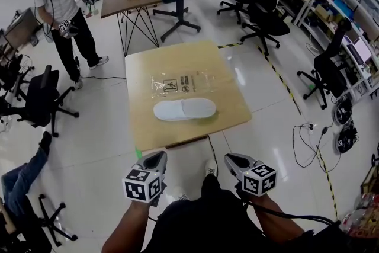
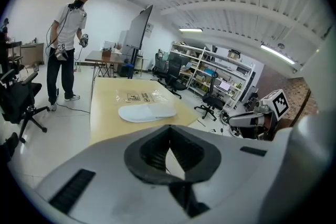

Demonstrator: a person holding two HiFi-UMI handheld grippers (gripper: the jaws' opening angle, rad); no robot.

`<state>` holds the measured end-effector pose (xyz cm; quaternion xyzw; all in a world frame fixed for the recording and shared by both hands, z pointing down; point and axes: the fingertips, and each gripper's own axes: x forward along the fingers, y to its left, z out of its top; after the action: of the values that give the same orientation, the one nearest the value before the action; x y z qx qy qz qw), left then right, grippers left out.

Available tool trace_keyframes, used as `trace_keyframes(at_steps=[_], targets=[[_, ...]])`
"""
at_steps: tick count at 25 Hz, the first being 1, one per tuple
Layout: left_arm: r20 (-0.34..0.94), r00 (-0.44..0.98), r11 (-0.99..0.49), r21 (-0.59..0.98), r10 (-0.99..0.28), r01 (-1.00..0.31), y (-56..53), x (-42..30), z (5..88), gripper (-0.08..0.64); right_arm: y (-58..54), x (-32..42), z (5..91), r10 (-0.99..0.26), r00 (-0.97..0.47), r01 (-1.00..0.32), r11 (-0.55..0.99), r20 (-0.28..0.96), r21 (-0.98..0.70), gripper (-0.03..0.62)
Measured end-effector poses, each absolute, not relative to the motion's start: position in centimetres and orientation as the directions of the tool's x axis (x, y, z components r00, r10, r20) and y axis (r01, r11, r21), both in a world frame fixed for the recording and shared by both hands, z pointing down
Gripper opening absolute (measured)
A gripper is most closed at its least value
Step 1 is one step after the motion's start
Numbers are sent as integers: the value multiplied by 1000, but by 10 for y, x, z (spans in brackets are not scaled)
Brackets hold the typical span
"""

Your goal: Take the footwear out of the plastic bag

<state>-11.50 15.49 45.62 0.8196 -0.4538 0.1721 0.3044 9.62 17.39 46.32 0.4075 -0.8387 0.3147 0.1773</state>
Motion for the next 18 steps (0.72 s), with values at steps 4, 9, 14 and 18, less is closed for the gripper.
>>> trace_keyframes(at_steps=[4,9,14,18], targets=[[556,523,-403,333,-647,-853,159,-119,454,6,172,90,458,-574,-608,-792,487,548,-369,0],[564,515,-401,324,-645,-857,161,-120,453,6,174,87,454,-568,-615,-786,501,547,-363,0],[565,511,-394,326,-647,-859,163,-121,454,6,180,86,457,-551,-619,-780,511,560,-361,0],[568,509,-393,324,-647,-861,165,-123,453,6,182,85,458,-547,-620,-780,511,562,-362,0]])
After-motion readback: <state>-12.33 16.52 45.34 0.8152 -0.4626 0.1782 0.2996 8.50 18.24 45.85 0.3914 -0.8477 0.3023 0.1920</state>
